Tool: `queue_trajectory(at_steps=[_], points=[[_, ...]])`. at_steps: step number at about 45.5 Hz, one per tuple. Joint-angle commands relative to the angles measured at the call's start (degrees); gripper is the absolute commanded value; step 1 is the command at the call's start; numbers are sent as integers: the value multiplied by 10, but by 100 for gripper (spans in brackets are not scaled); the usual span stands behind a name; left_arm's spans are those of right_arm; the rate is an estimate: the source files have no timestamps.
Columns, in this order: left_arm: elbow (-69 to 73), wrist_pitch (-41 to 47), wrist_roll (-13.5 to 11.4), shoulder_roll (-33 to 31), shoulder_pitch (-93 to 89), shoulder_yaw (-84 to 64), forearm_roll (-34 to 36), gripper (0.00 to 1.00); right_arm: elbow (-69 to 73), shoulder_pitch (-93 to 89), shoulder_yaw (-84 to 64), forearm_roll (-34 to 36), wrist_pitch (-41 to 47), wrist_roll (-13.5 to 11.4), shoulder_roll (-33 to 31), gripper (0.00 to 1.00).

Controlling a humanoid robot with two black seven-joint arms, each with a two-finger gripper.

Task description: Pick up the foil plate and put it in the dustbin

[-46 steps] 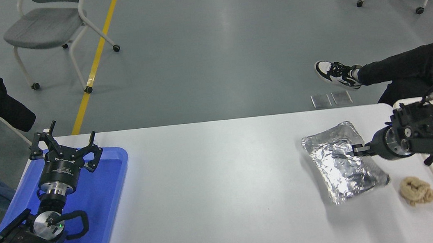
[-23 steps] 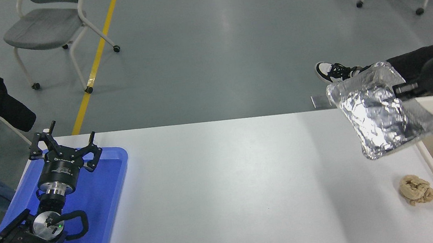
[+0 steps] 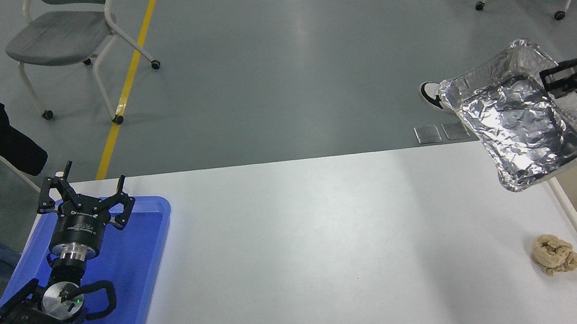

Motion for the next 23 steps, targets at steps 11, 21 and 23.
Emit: queue_trajectory(at_steps=[11, 21, 23], points=[[0, 0, -1, -1, 0, 0, 0, 100, -84, -3, -45, -185, 1, 0, -181, 0], [0, 0, -2, -1, 0, 0, 0, 100, -249, -149, 34, -217, -4, 2, -281, 0], [2, 0, -2, -1, 0, 0, 0, 100, -312, -233, 100, -219, -10, 2, -308, 0]])
